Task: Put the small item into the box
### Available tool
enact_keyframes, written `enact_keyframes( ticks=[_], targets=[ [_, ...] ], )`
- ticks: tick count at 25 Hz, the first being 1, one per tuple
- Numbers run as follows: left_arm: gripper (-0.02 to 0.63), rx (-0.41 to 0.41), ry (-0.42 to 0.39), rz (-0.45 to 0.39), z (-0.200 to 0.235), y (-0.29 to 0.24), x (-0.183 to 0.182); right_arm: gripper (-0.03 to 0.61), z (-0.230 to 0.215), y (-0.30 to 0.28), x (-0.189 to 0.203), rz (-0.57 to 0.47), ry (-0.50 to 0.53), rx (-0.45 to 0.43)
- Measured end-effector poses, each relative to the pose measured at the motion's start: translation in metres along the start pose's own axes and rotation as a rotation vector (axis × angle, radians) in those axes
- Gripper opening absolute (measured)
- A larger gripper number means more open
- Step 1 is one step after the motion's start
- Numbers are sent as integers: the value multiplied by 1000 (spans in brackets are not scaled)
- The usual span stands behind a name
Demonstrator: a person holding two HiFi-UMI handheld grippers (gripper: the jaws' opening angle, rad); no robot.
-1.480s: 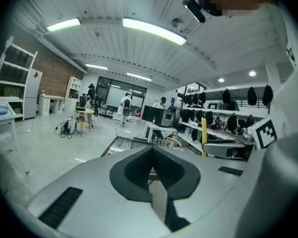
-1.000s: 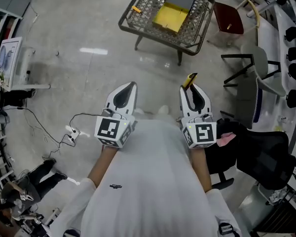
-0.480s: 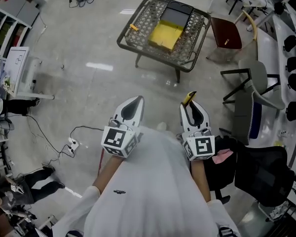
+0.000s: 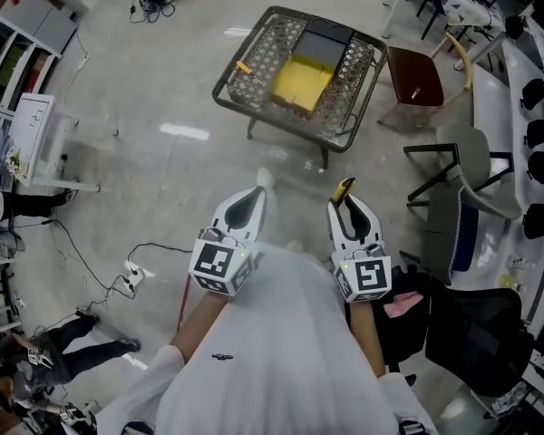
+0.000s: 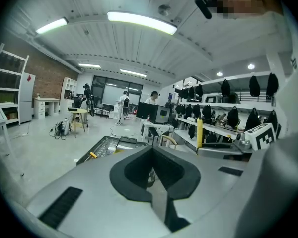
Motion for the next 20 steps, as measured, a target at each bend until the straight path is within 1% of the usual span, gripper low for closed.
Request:
enact_keyframes(
  ticks=[6,12,16,20],
  targets=[
    [2,29,13,-1,24,-43,-4,106,-22,-41,-3,-2,9,16],
    [2,80,11,-1,59,-105,-16,106,-45,-97,-8,-6,25,43],
    [2,101,24,1,91,-143,-30,106,-54,-145,-8,16,28,62],
    [2,129,24,31,134,-180,-38,106,-56,-199,-3,41,22,73]
  ],
)
Point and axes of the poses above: the fingertips, and each gripper's own axes: y backward along the fingers, z to its left, x out of its underside, the point moved 4 cm from there along y, backward along the fingers, and after that the axes turned 13 degrees about -z, right-handed, at the moved point
